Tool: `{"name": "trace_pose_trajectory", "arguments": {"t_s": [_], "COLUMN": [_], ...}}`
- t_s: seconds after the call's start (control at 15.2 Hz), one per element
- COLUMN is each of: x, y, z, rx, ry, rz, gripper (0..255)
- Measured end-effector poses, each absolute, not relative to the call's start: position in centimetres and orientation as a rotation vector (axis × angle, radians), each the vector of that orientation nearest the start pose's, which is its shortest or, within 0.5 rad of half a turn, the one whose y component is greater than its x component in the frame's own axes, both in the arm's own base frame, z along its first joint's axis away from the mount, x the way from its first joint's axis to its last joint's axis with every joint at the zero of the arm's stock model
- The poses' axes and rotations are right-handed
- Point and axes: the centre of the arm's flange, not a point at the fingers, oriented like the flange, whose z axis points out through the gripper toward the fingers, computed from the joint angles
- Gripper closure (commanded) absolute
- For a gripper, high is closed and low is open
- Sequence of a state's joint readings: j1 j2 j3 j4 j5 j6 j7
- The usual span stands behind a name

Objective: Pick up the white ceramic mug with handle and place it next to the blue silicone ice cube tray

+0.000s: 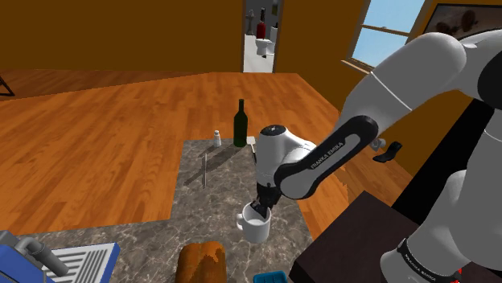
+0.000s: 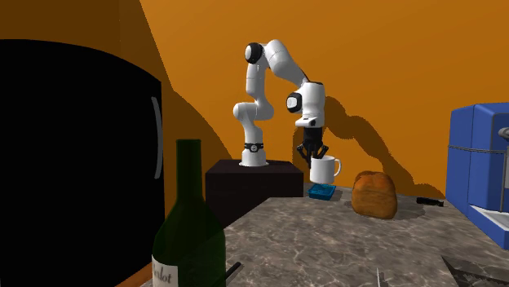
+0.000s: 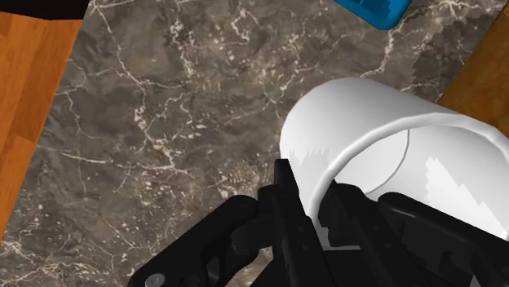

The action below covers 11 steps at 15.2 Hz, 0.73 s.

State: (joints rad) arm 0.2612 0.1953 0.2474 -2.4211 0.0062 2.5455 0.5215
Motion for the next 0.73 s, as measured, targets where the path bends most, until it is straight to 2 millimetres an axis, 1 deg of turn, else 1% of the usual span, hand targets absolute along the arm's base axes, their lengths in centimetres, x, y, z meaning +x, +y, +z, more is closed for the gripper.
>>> {"name": "trace_pose_trajectory", "arguments": {"t_s": [0.73], "x": [42.4], "y": [23.9], "z": [16.7], "rx": [-3.126], "ry": [0.033], "rz": [0.128], "gripper": [255]}}
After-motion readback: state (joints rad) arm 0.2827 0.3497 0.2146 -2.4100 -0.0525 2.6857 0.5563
